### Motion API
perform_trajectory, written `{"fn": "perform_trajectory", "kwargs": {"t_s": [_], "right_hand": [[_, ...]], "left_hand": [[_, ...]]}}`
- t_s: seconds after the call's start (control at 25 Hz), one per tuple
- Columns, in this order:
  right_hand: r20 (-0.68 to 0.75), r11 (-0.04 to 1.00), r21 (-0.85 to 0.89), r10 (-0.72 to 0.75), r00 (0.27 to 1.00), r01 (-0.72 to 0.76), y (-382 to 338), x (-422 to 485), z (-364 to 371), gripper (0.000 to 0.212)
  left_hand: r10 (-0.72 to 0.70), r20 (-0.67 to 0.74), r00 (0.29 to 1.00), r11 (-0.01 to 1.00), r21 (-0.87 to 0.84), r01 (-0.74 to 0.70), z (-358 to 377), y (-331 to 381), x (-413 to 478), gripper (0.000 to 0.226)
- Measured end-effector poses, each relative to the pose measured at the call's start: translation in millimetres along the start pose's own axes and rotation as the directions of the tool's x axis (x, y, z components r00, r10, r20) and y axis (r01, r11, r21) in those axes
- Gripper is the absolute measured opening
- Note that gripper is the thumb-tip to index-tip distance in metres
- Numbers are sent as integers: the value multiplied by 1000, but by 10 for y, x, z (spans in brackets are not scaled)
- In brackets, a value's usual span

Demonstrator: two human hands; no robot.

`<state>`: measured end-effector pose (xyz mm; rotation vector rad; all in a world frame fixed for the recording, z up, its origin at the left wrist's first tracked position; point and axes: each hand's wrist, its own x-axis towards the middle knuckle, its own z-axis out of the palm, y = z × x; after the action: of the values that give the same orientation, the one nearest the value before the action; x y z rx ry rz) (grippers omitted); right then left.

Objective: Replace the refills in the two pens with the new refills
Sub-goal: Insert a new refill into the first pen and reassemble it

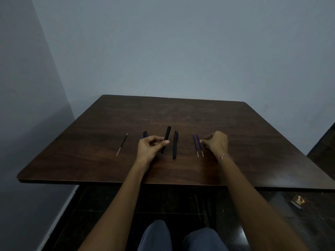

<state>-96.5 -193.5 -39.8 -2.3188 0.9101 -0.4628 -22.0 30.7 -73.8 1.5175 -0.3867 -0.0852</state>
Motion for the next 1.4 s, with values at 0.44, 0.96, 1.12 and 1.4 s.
{"fn": "perform_trajectory", "kwargs": {"t_s": [0.44, 0.96, 1.12, 1.4], "right_hand": [[165, 979, -186, 119, 979, -87, -153, 122, 20, 25], [-56, 256, 967, 262, 963, -14, -31, -125, 286, 10], [-167, 200, 971, 183, 969, 129, -80, -254, 302, 12], [-203, 199, 959, -14, 979, 201, -157, -371, 302, 14]], "left_hand": [[13, 10, 1000, 997, 70, -14, 22, 43, -32, 13], [25, 76, 997, 988, 148, -37, 64, 83, -44, 19], [43, 107, 993, 979, 192, -63, 61, 76, -52, 21], [77, 145, 986, 963, 244, -111, 81, 91, -68, 21]]}}
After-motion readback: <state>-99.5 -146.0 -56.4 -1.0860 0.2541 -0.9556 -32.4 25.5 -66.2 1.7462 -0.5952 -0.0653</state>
